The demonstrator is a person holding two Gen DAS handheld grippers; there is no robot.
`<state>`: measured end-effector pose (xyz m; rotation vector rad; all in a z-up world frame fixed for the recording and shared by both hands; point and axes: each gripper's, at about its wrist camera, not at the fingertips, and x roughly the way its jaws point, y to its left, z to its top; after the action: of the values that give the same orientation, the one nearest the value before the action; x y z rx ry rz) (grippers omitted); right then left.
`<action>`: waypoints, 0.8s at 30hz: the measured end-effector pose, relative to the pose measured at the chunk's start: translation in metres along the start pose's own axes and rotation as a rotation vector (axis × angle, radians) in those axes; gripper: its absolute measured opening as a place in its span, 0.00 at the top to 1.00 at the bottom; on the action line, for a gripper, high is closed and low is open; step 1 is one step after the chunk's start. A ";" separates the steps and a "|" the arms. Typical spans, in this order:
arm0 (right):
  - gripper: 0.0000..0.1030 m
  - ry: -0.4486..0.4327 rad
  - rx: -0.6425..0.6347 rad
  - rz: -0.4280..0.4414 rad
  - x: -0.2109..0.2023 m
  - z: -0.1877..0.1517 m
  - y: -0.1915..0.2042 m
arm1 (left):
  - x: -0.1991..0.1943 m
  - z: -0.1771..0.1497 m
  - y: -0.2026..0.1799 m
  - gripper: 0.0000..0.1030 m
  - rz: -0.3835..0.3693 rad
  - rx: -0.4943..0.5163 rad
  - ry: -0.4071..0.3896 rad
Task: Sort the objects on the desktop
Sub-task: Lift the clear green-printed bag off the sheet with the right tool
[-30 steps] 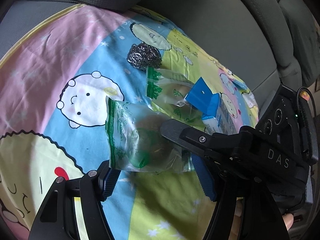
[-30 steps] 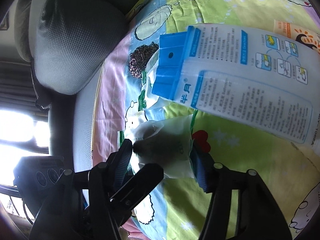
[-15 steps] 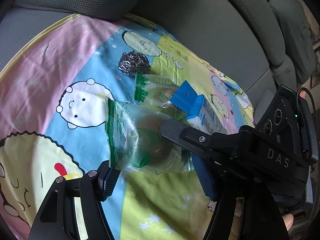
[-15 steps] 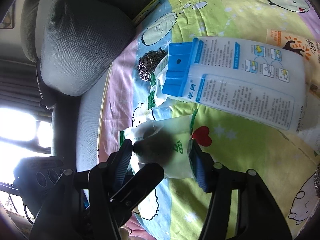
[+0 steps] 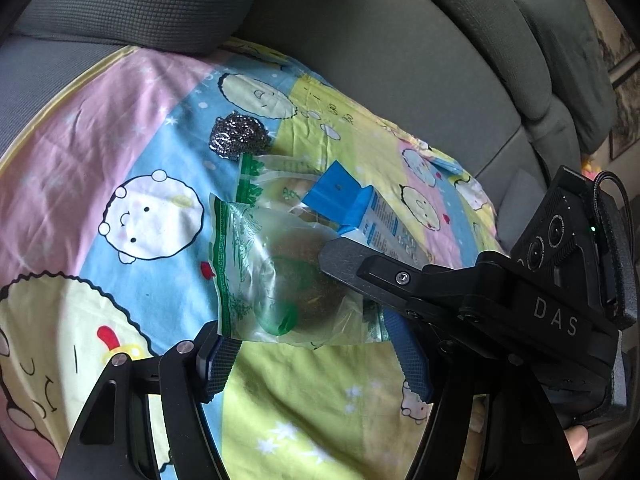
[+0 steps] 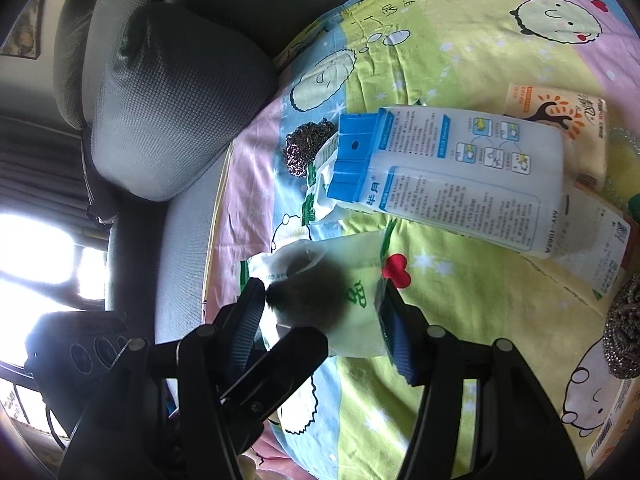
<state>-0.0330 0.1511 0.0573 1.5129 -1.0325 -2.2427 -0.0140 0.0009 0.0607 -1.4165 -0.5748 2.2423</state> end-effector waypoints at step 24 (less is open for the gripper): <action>0.43 -0.054 -0.014 -0.005 -0.025 -0.005 -0.002 | -0.005 -0.005 -0.020 0.32 -0.026 0.052 -0.011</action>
<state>-0.0175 0.1642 0.0728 1.4589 -1.0272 -2.3008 -0.0051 0.0155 0.0735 -1.3643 -0.5310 2.2299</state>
